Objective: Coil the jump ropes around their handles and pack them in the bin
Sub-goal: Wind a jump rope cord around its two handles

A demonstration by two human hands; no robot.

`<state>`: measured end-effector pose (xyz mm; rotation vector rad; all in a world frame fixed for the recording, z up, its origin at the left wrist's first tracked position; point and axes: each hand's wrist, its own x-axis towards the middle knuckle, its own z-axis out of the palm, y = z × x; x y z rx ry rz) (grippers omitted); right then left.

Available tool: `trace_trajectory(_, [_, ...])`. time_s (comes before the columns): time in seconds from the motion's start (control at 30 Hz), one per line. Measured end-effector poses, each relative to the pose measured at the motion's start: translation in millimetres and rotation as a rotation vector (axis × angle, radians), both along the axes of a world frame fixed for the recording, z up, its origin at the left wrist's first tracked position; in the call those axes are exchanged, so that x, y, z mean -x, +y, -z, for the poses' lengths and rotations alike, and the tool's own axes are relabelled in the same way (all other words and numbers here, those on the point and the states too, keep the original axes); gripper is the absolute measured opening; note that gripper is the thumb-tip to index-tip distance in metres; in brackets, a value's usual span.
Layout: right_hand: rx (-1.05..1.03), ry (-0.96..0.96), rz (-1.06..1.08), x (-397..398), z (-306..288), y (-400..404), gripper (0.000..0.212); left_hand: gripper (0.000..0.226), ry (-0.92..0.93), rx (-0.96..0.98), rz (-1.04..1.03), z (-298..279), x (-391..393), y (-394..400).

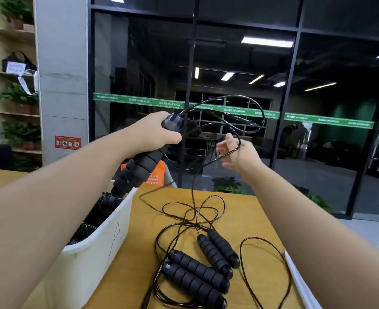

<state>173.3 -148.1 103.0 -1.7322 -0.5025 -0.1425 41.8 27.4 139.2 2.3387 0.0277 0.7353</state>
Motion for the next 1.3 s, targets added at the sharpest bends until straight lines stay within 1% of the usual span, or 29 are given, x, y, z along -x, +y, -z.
trace_trajectory(0.07, [-0.061,-0.178,0.014,-4.1,0.5,3.5,0.031,0.025,0.0,0.012,0.0,3.6,-3.4,0.0])
trace_trajectory(0.1, [-0.1,-0.237,-0.004,-4.4,1.5,4.0,0.026,0.024,-0.01,0.019,0.0,5.7,-4.9,-1.0])
trace_trajectory(0.13, [-0.148,-0.257,-0.037,-5.1,1.7,6.0,0.025,0.021,-0.021,0.034,-0.004,8.0,-6.8,-1.8])
trace_trajectory(0.17, [-0.196,-0.256,-0.081,-6.4,2.8,7.1,0.029,0.02,-0.035,0.055,-0.009,10.5,-8.8,-2.7])
trace_trajectory(0.23, [-0.337,-0.132,-0.171,-3.1,5.2,9.3,0.034,0.02,-0.061,0.118,-0.023,18.2,-12.5,-4.9])
trace_trajectory(0.27, [-0.287,-0.144,-0.152,-5.8,11.1,9.9,0.035,0.02,-0.071,0.157,-0.03,23.8,-15.1,-6.1])
trace_trajectory(0.3, [-0.149,-0.18,-0.104,-5.0,18.2,9.2,0.036,0.018,-0.078,0.193,-0.038,31.3,-18.0,-6.8])
trace_trajectory(0.37, [0.308,-0.263,-0.028,-12.8,42.3,5.8,0.043,0.015,-0.075,0.244,-0.054,49.6,-24.1,-8.2])
trace_trajectory(0.4, [0.475,-0.262,0.003,-18.1,54.4,3.5,0.047,0.015,-0.063,0.267,-0.057,59.9,-27.1,-8.8])
trace_trajectory(0.43, [0.581,-0.215,0.016,-22.2,66.3,-0.3,0.05,0.015,-0.045,0.296,-0.056,70.7,-30.3,-9.6])
trace_trajectory(0.53, [0.777,-0.111,0.041,-27.6,96.3,-7.2,0.056,0.02,0.009,0.397,-0.072,103.5,-36.2,-12.7])
trace_trajectory(0.7, [1.129,0.049,0.046,-24.8,128.5,-17.3,0.063,0.016,0.034,0.619,-0.065,144.5,-43.2,-18.8])
trace_trajectory(0.77, [1.203,0.061,0.077,-17.5,133.7,-20.1,0.073,0.014,0.018,0.741,-0.075,155.5,-44.1,-21.0])
trace_trajectory(0.8, [1.244,0.039,0.12,-11.3,135.2,-20.6,0.081,0.013,-0.009,0.799,-0.088,160.8,-44.3,-21.8])
trace_trajectory(0.83, [1.282,-0.028,0.177,-4.5,136.1,-20.0,0.088,0.013,-0.038,0.857,-0.104,165.4,-43.9,-22.5])
trace_trajectory(0.87, [1.292,-0.126,0.231,2.0,137.0,-18.2,0.089,0.016,-0.06,0.911,-0.118,169.5,-42.9,-23.8])
trace_trajectory(0.9, [1.241,-0.224,0.252,9.7,137.1,-16.2,0.083,0.021,-0.081,0.962,-0.126,173.6,-41.7,-24.9])
trace_trajectory(0.93, [1.116,-0.267,0.231,17.9,136.4,-13.9,0.071,0.025,-0.104,1.01,-0.123,177.8,-40.4,-26.7])
trace_trajectory(1.0, [0.821,-0.224,0.081,35.1,135.4,-8.7,0.042,0.022,-0.155,1.089,-0.091,182.8,-37.6,-30.3])
trace_trajectory(1.03, [0.725,-0.18,-0.027,44.3,135.8,-6.6,0.037,0.019,-0.174,1.104,-0.074,185.1,-36.2,-31.3])
trace_trajectory(1.1, [0.627,-0.121,-0.209,57.2,142.9,-3.4,0.037,0.017,-0.2,1.09,-0.048,185.8,-33.0,-34.8])
trace_trajectory(1.13, [0.594,-0.102,-0.264,62.6,147.7,-2.0,0.037,0.017,-0.209,1.075,-0.035,184.3,-31.2,-37.4])
trace_trajectory(1.2, [0.514,-0.069,-0.315,72.6,156.9,1.1,0.036,0.012,-0.22,1.065,0.009,178.9,-27.4,-45.0])
trace_trajectory(1.3, [0.399,-0.008,-0.318,81.9,164.8,-0.9,0.032,0.011,-0.23,1.076,0.093,177.1,-20.6,-56.5])
